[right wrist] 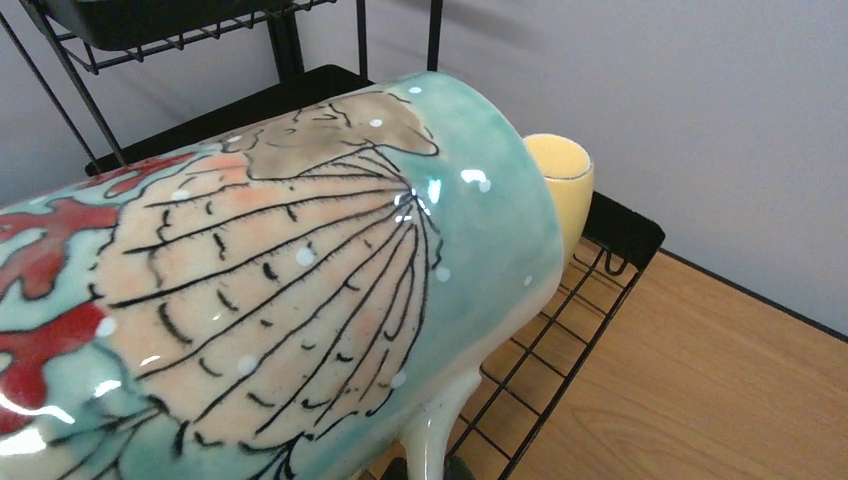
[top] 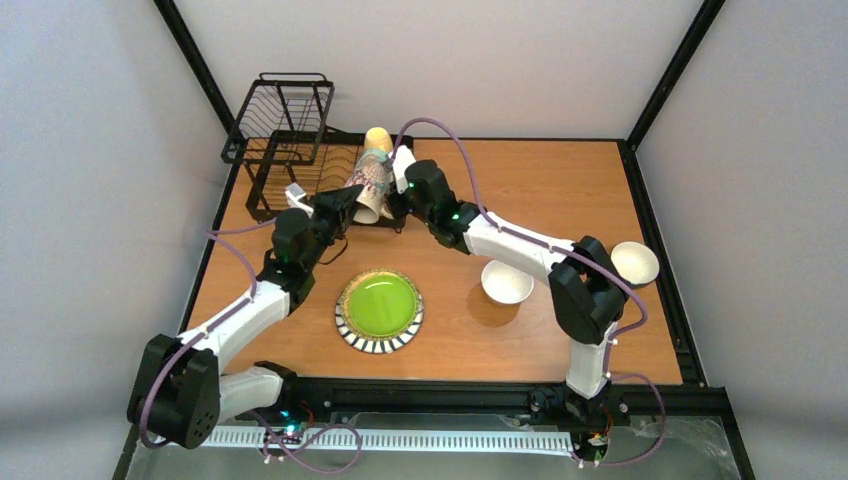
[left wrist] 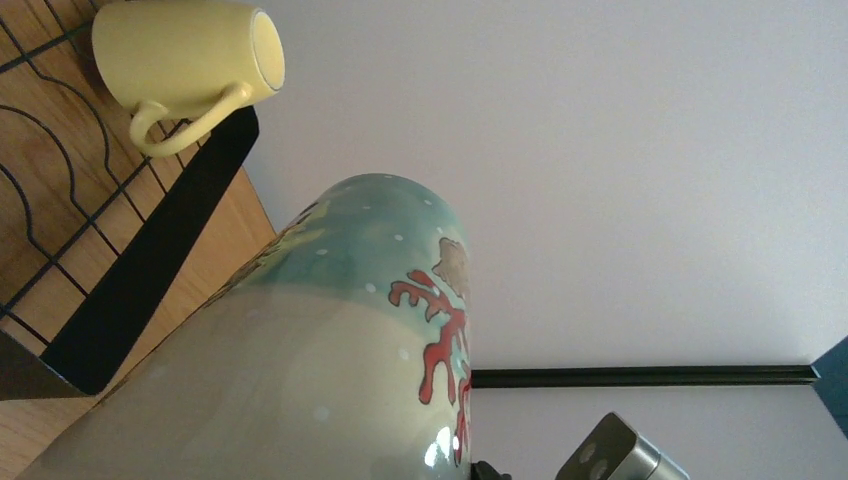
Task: Load the mixed dishes into the dish rack
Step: Pass from the right arm to the left
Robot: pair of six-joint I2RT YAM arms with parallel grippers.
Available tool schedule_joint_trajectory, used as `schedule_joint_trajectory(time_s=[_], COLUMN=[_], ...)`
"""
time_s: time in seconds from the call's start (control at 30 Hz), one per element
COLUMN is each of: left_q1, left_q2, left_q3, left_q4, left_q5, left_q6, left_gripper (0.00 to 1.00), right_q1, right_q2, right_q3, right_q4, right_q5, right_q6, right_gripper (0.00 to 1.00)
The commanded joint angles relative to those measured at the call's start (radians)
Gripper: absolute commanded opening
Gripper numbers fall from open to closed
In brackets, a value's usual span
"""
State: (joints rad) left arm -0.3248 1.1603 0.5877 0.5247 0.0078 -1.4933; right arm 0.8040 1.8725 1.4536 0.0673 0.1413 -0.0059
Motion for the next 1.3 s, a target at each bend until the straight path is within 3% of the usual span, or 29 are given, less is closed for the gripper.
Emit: schedule_joint_trajectory(time_s=[0.0, 0.07, 0.17, 0.2, 0.63, 0.73, 0.83, 0.93, 1.17, 1.27], left_q1=[0.007, 0.008, 0.008, 0.009, 0.009, 0.009, 0.009, 0.009, 0.008, 0.009], left_q2=[-0.002, 0.000, 0.004, 0.004, -0.032, -0.049, -0.062, -0.074, -0.114, -0.141], left_q3=[-0.020, -0.032, -0.040, -0.043, -0.125, -0.135, -0.150, -0.168, -0.178, -0.180], left_q4=[0.100, 0.129, 0.163, 0.165, 0.270, 0.282, 0.299, 0.328, 0.354, 0.369], left_q5=[-0.062, -0.071, -0.080, -0.084, -0.132, -0.140, -0.141, -0.130, -0.104, -0.093], left_q6=[-0.030, -0.042, -0.048, -0.047, -0.027, 0.001, 0.019, 0.034, 0.063, 0.077], left_gripper=[0.50, 0.42, 0.04, 0.01, 0.00, 0.00, 0.00, 0.00, 0.00, 0.00], right_q1=[0.058, 0.064, 0.064, 0.064, 0.064, 0.062, 0.059, 0.050, 0.029, 0.020], right_q2=[-0.087, -0.091, -0.100, -0.102, -0.117, -0.126, -0.138, -0.158, -0.217, -0.239], right_q3=[-0.004, -0.013, -0.032, -0.037, -0.057, -0.061, -0.061, -0.067, -0.086, -0.087], right_q4=[0.094, 0.091, 0.098, 0.099, 0.107, 0.112, 0.108, 0.103, 0.082, 0.050], right_q5=[-0.088, -0.087, -0.090, -0.088, -0.039, -0.021, -0.020, -0.031, -0.066, -0.093], right_q6=[-0.006, -0.004, 0.000, 0.000, 0.031, 0.037, 0.043, 0.052, 0.078, 0.085], right_gripper=[0.02, 0.02, 0.02, 0.02, 0.05, 0.19, 0.43, 0.59, 0.70, 0.79])
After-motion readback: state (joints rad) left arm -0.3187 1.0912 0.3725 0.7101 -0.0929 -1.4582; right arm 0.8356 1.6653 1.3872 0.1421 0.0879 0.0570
